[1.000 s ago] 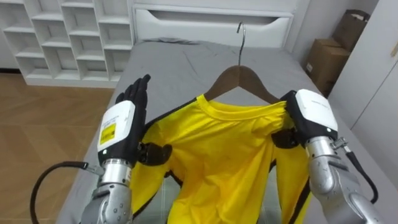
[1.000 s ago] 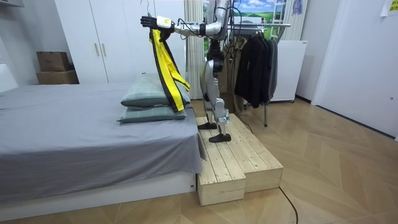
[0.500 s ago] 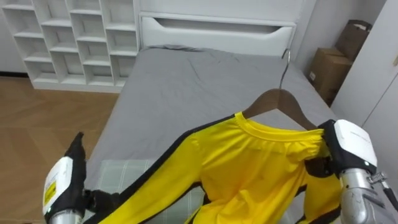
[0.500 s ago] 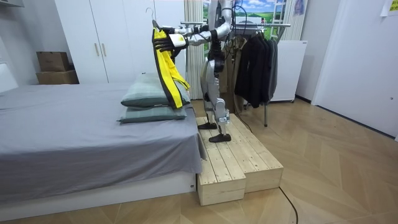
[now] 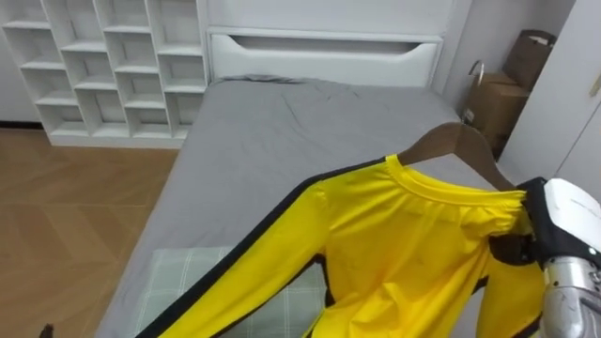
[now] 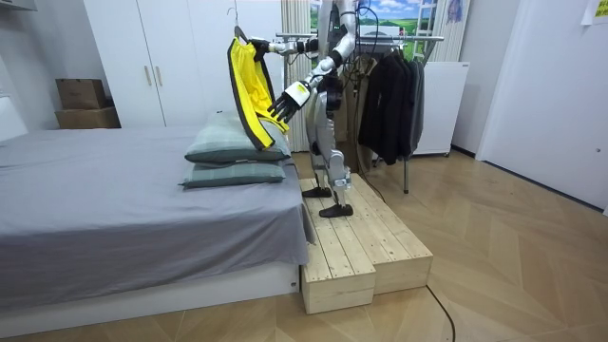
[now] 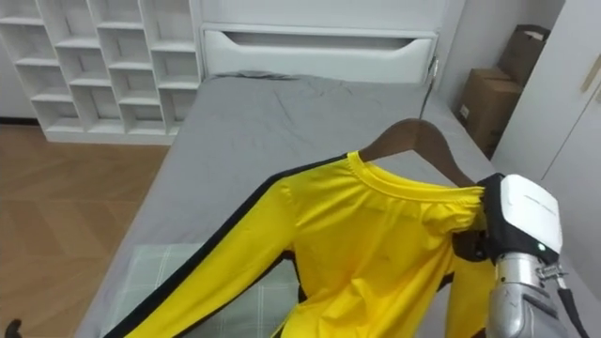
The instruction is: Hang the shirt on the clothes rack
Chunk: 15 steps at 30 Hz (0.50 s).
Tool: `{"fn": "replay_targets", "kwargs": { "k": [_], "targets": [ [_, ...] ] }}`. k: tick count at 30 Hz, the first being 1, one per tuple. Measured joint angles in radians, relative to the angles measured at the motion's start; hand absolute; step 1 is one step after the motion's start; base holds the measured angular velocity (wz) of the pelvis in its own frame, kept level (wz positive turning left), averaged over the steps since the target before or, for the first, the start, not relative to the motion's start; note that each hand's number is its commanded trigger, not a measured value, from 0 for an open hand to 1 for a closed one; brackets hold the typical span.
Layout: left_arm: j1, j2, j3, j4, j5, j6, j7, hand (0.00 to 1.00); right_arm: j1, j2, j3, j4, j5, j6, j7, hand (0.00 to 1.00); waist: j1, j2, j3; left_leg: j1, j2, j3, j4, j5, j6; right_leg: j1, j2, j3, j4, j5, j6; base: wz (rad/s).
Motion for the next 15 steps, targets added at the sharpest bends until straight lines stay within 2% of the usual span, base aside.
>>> {"fn": "replay_targets", "kwargs": {
  "k": [4, 8, 10, 13, 15],
  "targets": [
    [0.029, -0.001, 0.013, 0.122, -0.021, 0.002, -0.026, 0.00, 0.045, 0.000, -0.002, 0.000, 0.010, 0.003, -0.003, 1.00, 0.025, -0.005, 0.0002, 0.002, 0.000, 0.008, 0.001, -0.002, 0.000, -0.009, 0.000, 0.005, 0.011, -0.006, 0.000, -0.07],
    [0.058, 0.000, 0.026, 0.226, -0.020, 0.002, -0.056, 0.00, 0.055, 0.000, -0.004, 0.009, 0.027, 0.019, -0.003, 1.00, 0.031, -0.007, 0.0010, 0.001, 0.000, 0.025, 0.000, -0.004, 0.001, -0.019, 0.001, 0.018, 0.016, -0.007, 0.001, -0.11],
    [0.102, 0.000, 0.028, 0.265, -0.020, 0.002, -0.082, 0.00, 0.065, 0.000, -0.007, 0.011, 0.040, 0.024, -0.003, 1.00, 0.046, -0.009, 0.0015, 0.002, 0.001, 0.033, 0.000, -0.013, 0.004, -0.024, 0.003, 0.025, 0.023, -0.012, 0.002, -0.12],
    [0.147, -0.001, 0.045, 0.278, -0.020, 0.014, -0.110, 0.00, 0.066, 0.000, -0.020, 0.010, 0.053, 0.028, -0.003, 1.00, 0.038, -0.016, 0.0048, 0.001, 0.000, 0.033, 0.001, -0.018, 0.007, -0.025, 0.003, 0.026, 0.024, -0.015, 0.005, -0.01],
    [0.179, 0.000, 0.056, 0.304, -0.018, 0.019, -0.121, 0.00, 0.067, 0.000, -0.024, 0.010, 0.067, 0.039, -0.003, 1.00, 0.039, -0.023, 0.0037, 0.002, 0.000, 0.033, 0.001, -0.020, 0.009, -0.024, 0.002, 0.026, 0.024, -0.017, 0.007, 0.00]
  ]
}}
